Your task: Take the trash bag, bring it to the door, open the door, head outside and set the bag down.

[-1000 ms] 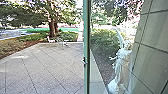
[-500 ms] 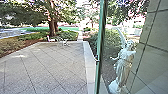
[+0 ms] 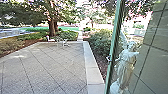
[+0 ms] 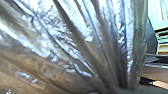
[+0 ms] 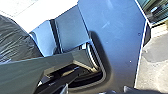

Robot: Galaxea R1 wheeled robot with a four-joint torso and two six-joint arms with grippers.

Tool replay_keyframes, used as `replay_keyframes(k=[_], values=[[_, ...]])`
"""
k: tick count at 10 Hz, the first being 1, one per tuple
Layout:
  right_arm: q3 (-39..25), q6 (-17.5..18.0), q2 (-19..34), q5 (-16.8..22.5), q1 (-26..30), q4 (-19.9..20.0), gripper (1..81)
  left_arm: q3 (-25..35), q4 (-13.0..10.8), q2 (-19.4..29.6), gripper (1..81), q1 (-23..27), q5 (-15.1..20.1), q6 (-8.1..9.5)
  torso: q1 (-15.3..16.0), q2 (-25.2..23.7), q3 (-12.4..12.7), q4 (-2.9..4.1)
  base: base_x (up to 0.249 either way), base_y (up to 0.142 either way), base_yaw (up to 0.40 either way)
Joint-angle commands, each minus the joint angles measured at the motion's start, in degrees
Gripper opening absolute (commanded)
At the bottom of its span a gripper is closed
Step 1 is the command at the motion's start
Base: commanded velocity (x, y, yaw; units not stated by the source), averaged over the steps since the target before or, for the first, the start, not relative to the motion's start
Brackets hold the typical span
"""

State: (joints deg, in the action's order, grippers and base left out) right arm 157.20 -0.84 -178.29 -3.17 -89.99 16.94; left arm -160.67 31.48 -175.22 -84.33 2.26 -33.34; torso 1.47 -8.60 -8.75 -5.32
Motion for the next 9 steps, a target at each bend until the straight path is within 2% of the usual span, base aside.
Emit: replay_keyframes(k=[1,9], values=[[-0.24,-0.13,-0.69,2.99,2.57,0.11,81.1,-0.17,-0.27,0.13,1.0,3.16,3.63,-0.50,0.00,0.00,0.00,0.00,0.092,0.000,0.000],[-0.06,-0.04,-0.52,3.08,2.66,-0.07,81.1,-0.17,-0.27,0.04,1.0,3.08,3.63,-0.50,0.00,0.00,0.00,0.00,0.092,0.000,0.000]])
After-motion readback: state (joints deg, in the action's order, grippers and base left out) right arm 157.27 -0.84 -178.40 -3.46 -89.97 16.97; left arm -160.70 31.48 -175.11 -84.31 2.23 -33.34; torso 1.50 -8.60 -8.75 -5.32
